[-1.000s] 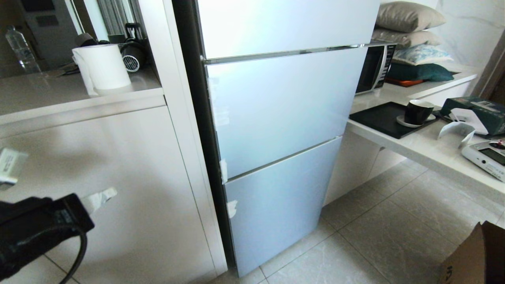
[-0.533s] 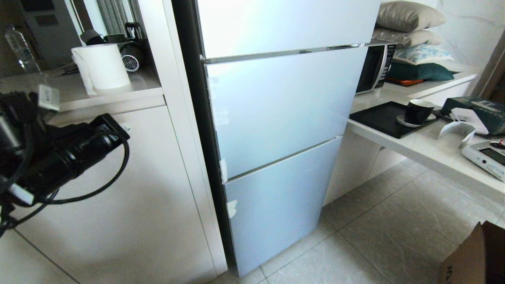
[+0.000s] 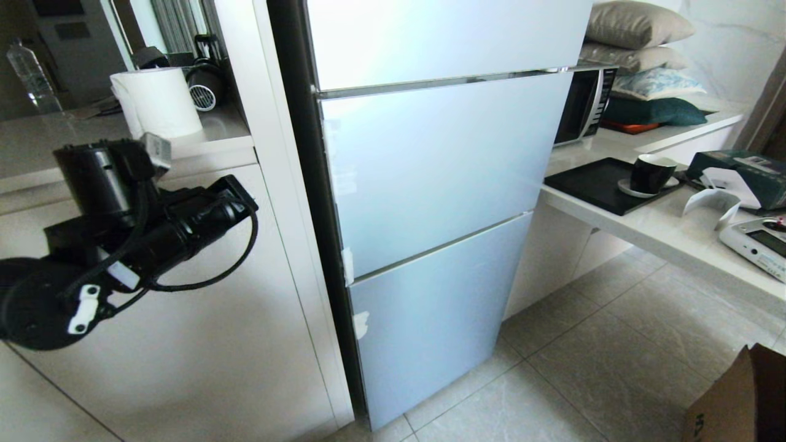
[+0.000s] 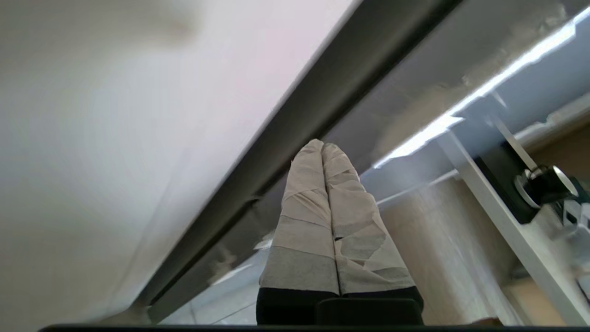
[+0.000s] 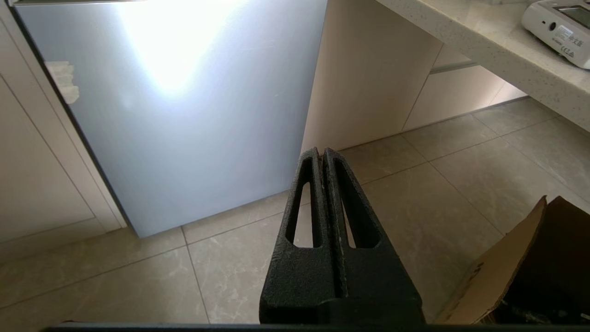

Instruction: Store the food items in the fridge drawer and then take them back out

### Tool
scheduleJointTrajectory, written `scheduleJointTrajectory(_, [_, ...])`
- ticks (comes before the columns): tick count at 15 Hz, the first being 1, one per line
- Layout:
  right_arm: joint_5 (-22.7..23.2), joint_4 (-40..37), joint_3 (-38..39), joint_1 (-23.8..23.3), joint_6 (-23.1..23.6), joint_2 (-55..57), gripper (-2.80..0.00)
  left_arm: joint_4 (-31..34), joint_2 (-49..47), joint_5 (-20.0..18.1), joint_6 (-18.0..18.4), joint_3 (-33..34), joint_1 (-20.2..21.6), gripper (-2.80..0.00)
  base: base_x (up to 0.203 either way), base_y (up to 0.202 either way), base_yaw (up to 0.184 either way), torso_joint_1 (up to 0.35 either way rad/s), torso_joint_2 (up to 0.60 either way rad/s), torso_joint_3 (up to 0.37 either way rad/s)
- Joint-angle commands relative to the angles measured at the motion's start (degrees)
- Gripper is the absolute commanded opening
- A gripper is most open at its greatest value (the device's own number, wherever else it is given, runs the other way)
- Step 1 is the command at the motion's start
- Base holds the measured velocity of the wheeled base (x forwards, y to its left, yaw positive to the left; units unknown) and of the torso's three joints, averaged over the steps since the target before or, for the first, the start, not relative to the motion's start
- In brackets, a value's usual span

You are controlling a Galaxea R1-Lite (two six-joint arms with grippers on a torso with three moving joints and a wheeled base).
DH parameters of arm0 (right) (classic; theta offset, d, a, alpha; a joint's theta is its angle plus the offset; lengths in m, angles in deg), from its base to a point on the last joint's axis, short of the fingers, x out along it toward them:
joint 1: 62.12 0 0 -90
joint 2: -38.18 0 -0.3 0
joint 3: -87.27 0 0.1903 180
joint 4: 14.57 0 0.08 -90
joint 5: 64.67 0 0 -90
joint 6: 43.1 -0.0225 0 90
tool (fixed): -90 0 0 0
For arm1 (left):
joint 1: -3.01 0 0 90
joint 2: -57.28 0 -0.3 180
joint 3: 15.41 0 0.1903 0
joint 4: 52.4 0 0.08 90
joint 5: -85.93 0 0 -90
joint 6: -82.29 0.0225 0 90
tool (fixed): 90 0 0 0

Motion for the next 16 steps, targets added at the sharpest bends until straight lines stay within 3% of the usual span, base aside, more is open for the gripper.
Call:
scheduleJointTrajectory(1, [0.0, 0.0, 0.0, 0.0, 0.1, 0.1, -2.8, -0.6, -5.6, 0.7, -0.1, -3.6, -1.6, -2.8, 0.0, 0.0, 0.0, 0.0, 0.0, 0.0])
scheduleJointTrajectory(5, [0.0, 0.0, 0.0, 0.0, 0.1, 0.1, -2.8, -10.9, -13.5, 1.3, 1.4, -8.5, -2.4, -2.8, 0.0, 0.0, 0.0, 0.0, 0.0, 0.0])
scheduleJointTrajectory(14, [0.0, 0.0, 0.0, 0.0, 0.1, 0.1, -2.8, -12.3, -19.5, 1.2, 1.2, -17.7, -3.2, -2.8, 0.0, 0.0, 0.0, 0.0, 0.0, 0.0])
scheduleJointTrajectory(16, [0.0, 0.0, 0.0, 0.0, 0.1, 0.1, -2.8, -18.2, -22.3, 1.1, 1.3, -19.7, -3.2, -2.8, 0.0, 0.0, 0.0, 0.0, 0.0, 0.0])
